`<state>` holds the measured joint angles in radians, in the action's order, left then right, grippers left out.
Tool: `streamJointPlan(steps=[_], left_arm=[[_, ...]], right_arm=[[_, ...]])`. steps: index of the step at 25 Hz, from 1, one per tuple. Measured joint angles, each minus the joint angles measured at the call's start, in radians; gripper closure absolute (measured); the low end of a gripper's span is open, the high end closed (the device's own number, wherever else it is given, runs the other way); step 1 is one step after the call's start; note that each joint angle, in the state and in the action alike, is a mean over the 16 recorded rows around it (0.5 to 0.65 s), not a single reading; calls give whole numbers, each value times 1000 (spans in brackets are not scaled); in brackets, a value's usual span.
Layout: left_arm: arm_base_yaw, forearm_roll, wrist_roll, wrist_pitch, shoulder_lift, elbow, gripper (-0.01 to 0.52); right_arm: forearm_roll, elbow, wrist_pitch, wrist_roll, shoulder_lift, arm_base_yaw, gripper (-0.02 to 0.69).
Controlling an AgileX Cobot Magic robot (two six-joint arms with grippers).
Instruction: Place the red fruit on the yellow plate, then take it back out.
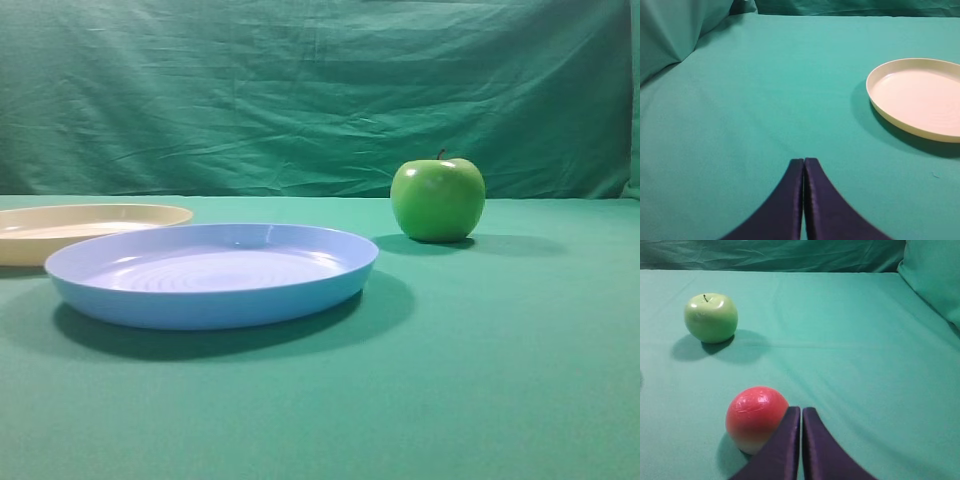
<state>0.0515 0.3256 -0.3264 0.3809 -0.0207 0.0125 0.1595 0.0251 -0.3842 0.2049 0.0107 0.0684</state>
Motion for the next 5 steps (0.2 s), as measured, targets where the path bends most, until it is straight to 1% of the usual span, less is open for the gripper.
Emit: streamJointPlan(steps=[5], left_arm=[[0, 0, 0, 0, 0, 0, 514]], right_arm=[[0, 0, 0, 0, 0, 0, 665]])
